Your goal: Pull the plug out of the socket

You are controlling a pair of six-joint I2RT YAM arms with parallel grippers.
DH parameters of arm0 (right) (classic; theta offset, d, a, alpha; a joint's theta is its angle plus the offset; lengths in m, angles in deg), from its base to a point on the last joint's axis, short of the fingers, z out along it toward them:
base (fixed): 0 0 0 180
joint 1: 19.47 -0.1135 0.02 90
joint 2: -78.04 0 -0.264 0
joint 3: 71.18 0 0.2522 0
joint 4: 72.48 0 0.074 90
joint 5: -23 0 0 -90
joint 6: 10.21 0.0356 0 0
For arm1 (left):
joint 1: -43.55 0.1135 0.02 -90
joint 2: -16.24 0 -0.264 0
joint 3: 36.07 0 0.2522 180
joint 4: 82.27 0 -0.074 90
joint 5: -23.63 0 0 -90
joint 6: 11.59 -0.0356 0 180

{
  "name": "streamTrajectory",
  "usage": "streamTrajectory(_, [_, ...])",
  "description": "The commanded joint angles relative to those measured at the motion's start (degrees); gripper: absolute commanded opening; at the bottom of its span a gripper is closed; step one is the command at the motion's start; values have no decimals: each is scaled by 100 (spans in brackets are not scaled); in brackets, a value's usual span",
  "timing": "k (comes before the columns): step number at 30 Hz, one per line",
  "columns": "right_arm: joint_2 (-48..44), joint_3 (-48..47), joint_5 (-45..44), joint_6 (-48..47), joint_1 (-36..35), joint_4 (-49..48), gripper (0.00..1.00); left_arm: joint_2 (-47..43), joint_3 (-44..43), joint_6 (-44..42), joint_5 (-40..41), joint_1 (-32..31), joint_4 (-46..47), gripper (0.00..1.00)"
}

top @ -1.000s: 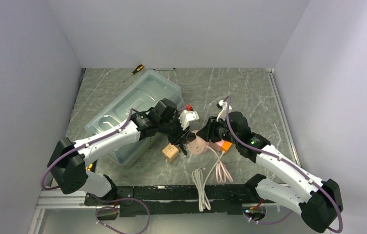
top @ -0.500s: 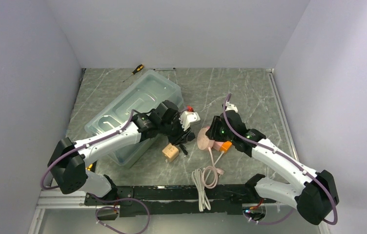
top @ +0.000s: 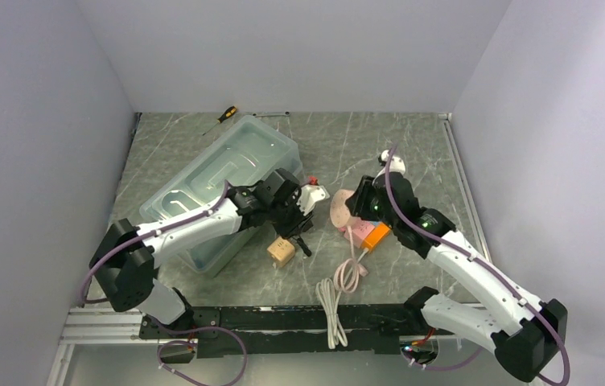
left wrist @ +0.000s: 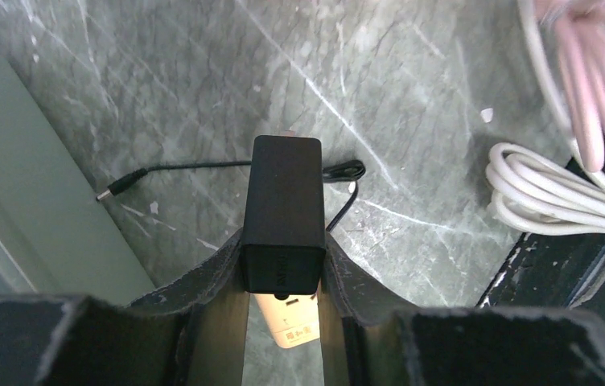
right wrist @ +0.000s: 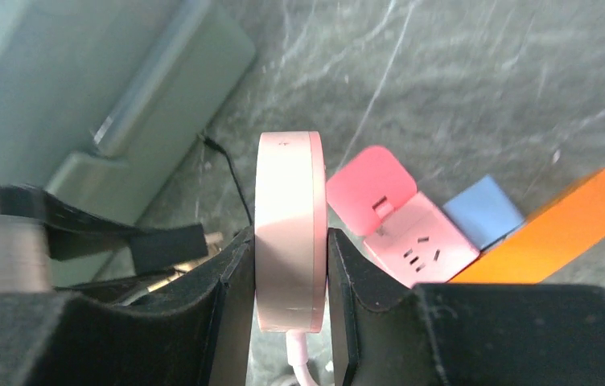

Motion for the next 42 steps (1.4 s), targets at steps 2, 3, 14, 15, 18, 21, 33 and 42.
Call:
streamTrajectory(2, [-127, -913, -533, -401, 228, -251, 0, 142, -290, 211, 295, -32, -164, 0])
streamTrajectory(3, [-98, -976, -505, -444, 321, -321, 0, 192, -331, 228, 329, -30, -195, 0])
streamTrajectory(14, [789, -1109, 7, -369, 939, -2296, 0, 472, -553, 367, -17, -51, -410, 27])
streamTrajectory(15, [926, -1102, 33, -348, 987, -2505, 0, 462, -554, 386, -50, -59, -400, 30])
streamTrajectory(18, [1426, -1094, 74, -199, 1067, -3114, 0, 474, -555, 439, -109, -92, -404, 37])
streamTrajectory(21, [1973, -1091, 131, 95, 1094, -3655, 0, 486, -561, 499, -78, -107, -406, 42])
streamTrajectory(33, [4175, -1741, -345, 1170, 1105, -4794, 0, 222, -554, 570, 122, -141, -371, 69])
streamTrajectory(42, [5228, -2177, -203, 1040, 1178, -4489, 59, -573, -223, 631, 336, -139, 96, 84])
